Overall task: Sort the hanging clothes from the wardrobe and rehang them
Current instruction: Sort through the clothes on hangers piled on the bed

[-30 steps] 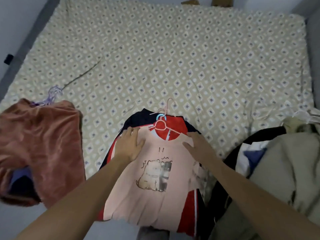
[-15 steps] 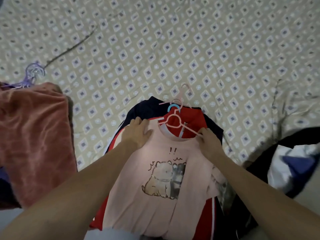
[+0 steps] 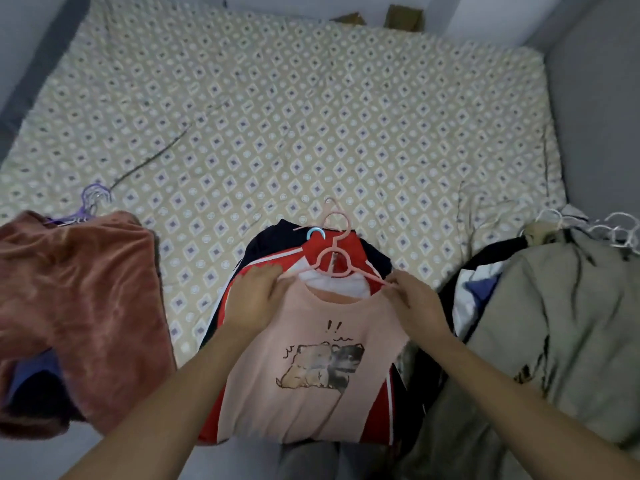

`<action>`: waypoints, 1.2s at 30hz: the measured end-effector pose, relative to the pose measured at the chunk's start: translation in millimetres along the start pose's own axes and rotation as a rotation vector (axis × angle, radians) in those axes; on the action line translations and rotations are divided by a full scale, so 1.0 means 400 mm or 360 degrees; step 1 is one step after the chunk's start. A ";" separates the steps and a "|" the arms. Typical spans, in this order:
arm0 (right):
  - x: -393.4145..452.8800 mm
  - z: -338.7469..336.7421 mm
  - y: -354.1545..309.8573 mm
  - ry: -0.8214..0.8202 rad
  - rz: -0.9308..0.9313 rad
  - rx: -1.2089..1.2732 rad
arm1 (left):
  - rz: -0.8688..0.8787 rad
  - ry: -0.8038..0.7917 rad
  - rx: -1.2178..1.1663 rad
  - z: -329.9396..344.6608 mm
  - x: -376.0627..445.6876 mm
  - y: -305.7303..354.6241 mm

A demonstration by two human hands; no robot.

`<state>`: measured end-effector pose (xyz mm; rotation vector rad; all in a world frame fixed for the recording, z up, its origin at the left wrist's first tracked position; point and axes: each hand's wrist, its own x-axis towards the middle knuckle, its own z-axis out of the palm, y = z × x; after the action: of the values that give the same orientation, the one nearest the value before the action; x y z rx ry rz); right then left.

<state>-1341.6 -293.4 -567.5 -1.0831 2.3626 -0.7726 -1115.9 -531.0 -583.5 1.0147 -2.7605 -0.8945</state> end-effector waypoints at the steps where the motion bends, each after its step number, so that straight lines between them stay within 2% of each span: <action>1: -0.027 -0.035 -0.024 0.0025 -0.0005 0.0021 | 0.0025 0.0054 -0.0023 -0.030 -0.028 0.031; 6: -0.163 -0.200 -0.119 0.0122 -0.0008 0.0250 | 0.0105 0.0298 -0.0062 -0.177 -0.190 0.206; 12: -0.410 -0.365 -0.160 0.0280 -0.0018 0.0605 | 0.0021 0.0485 -0.0045 -0.264 -0.503 0.416; 17: -0.662 -0.467 -0.149 0.0308 -0.0287 0.0549 | 0.0041 0.0653 0.0038 -0.277 -0.729 0.573; 21: -0.838 -0.528 -0.164 0.0485 -0.0397 0.0560 | 0.0096 0.0660 0.0091 -0.311 -0.836 0.667; 26: -1.012 -0.570 -0.191 0.0725 -0.0453 0.0564 | 0.0315 0.0707 0.0054 -0.312 -0.923 0.733; 32: -1.227 -0.558 -0.250 0.0872 -0.0293 0.0539 | 0.0605 0.0627 0.0098 -0.295 -1.027 0.768; 36: -1.345 -0.578 -0.251 0.0953 -0.0194 0.0417 | 0.0697 0.0612 0.0021 -0.269 -1.085 0.825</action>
<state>-1096.0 144.9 -250.2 -0.9850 2.5633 -1.5865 -939.2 -117.1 -257.8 0.4799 -2.5050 -0.5488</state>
